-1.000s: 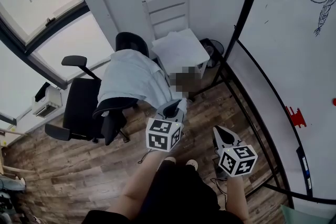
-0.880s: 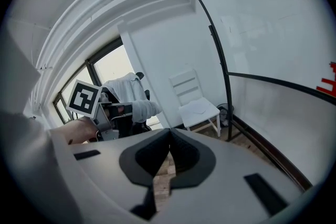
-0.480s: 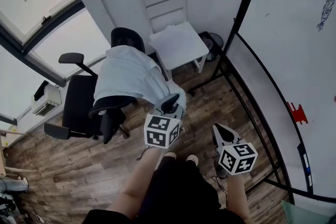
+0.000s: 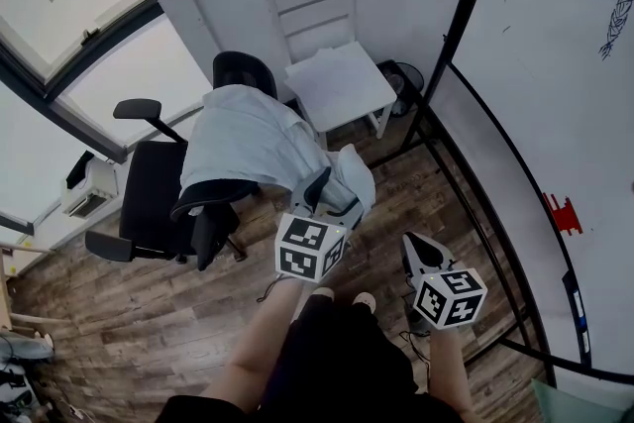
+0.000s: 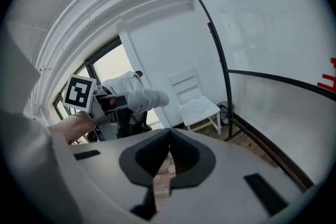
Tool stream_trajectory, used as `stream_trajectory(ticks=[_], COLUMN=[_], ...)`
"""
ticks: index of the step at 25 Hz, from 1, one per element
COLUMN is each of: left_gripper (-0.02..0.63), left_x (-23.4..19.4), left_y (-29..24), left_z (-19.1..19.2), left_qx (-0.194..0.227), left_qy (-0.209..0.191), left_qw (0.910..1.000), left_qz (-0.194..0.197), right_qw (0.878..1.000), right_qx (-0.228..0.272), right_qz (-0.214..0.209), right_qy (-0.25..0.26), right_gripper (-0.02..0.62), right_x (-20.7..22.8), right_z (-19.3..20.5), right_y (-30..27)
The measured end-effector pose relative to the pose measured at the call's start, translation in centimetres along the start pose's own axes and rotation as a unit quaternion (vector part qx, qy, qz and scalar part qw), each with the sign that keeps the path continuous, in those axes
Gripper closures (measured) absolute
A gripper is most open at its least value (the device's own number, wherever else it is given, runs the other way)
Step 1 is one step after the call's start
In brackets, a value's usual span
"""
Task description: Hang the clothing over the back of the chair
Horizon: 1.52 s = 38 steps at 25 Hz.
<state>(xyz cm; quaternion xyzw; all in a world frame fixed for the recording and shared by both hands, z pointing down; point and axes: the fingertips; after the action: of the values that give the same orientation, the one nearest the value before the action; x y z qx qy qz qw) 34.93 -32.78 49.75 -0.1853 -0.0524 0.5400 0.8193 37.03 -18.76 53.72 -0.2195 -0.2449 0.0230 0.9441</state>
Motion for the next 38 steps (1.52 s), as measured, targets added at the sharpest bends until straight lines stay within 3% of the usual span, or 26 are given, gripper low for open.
stream_trajectory(ticks=[3, 5, 8, 12, 14, 20, 28, 30, 34, 38], left_gripper=[0.27, 0.259, 0.248, 0.247, 0.247, 0.247, 0.249, 0.249, 0.249, 0.249], left_x=[0.0, -0.5, -1.9, -3.7, -4.5, -7.3, -6.6, -6.0, -4.9, -4.0], left_y=[-0.2, -0.6, -1.4, -1.6, -1.7, -2.1, -1.3, -0.9, 0.2, 1.0], left_z=[0.5, 1.8, 4.5, 6.7, 7.8, 9.7, 9.3, 8.9, 6.8, 5.5], left_qx=[-0.014, -0.048, -0.107, -0.131, -0.144, -0.169, -0.169, -0.168, -0.156, -0.17], left_qy=[-0.013, -0.056, -0.125, -0.145, -0.174, -0.282, -0.315, -0.343, -0.415, -0.438], left_qw=[0.9998, 0.9972, 0.9856, 0.979, 0.9716, 0.9377, 0.9288, 0.9197, 0.8927, 0.8814], left_qz=[-0.002, -0.014, -0.036, -0.059, -0.07, -0.112, -0.097, -0.09, -0.083, -0.052], right_qw=[1.0, 1.0, 1.0, 1.0, 1.0, 1.0, 1.0, 1.0, 1.0, 1.0], right_qx=[0.001, 0.001, 0.001, -0.001, -0.003, -0.007, -0.005, -0.003, 0.003, 0.009], right_qz=[-0.002, -0.002, -0.002, -0.002, -0.003, -0.006, -0.008, -0.008, -0.008, -0.012], right_qy=[0.0, 0.0, 0.0, -0.002, -0.003, -0.003, -0.006, -0.006, -0.005, -0.002], right_gripper=[0.595, 0.595, 0.595, 0.595, 0.594, 0.595, 0.595, 0.595, 0.595, 0.595], right_x=[-0.1, -0.2, -0.3, -0.4, -0.4, -0.7, -1.0, -1.1, -1.3, -2.0], right_z=[0.0, 0.0, 0.0, 0.3, 0.4, 0.8, 1.1, 1.1, 0.9, 0.7], right_y=[-0.1, -0.1, -0.1, -0.1, -0.2, -0.5, -0.6, -0.6, -0.4, -0.3])
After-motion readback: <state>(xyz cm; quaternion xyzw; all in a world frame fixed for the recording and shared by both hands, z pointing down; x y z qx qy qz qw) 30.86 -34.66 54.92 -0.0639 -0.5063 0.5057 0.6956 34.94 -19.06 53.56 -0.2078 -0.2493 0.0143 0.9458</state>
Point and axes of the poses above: the fingertips, and each gripper's own axes: y backward along the fingers, x to its right, z out of its underside, and after that the axes turned 10 degrees about -z, right-handed
